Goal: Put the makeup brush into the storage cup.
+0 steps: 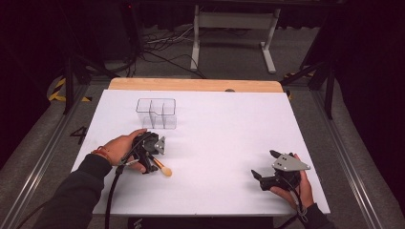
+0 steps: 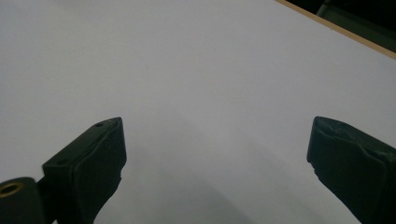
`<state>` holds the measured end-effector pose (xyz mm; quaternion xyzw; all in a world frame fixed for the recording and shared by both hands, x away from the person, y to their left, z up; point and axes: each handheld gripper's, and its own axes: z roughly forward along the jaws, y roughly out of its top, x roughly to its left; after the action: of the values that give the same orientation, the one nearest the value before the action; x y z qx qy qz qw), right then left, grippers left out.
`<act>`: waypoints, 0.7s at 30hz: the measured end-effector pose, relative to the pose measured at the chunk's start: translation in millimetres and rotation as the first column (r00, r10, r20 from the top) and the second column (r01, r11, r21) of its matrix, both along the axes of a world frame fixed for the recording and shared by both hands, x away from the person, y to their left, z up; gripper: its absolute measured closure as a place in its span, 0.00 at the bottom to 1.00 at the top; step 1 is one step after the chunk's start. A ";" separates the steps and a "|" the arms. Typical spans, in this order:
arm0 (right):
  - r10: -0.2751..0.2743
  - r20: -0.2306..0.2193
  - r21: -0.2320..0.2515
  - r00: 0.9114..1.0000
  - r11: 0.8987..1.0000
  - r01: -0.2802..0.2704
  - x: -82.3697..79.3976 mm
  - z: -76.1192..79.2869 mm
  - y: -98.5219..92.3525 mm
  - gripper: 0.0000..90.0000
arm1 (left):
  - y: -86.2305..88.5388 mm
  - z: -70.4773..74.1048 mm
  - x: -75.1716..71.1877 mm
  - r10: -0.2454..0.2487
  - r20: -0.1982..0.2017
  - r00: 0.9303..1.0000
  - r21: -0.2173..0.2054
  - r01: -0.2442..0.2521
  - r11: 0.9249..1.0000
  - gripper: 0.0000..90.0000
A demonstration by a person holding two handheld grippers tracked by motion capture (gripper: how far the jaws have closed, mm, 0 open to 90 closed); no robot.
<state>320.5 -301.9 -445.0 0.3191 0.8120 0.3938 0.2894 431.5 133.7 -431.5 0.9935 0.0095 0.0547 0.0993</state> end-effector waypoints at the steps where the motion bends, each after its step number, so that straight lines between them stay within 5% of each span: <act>1: 0.000 -0.005 0.003 1.000 1.000 0.000 0.6 -0.4 -0.4 0.06 | -1.4 0.2 0.9 -0.002 -0.014 1.000 0.008 0.002 1.000 0.15; 8: 0.013 -0.031 -0.012 0.999 1.000 -0.014 2.2 -3.6 1.6 0.06 | -10.3 1.2 8.3 -0.008 -0.121 0.993 0.061 0.016 0.998 0.28; 12: 0.010 -0.046 -0.044 0.999 0.999 -0.012 3.7 -5.7 2.4 0.06 | -13.9 4.3 7.2 -0.020 -0.108 0.994 0.083 0.029 0.996 0.38; 17: 0.011 -0.049 -0.033 0.999 0.999 -0.013 3.7 -5.1 1.6 0.06 | -10.6 8.1 0.1 -0.050 -0.095 0.994 0.072 0.057 0.996 0.80; 21: 0.013 -0.052 -0.035 0.999 0.999 -0.015 3.7 -5.2 2.1 0.06 | -7.5 8.7 -0.1 -0.035 -0.075 0.997 0.077 0.041 0.996 0.85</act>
<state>324.2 -299.8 -450.2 0.3186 0.8282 0.3731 0.2709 431.5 126.2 -422.8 0.9980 -0.0079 0.0164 0.0610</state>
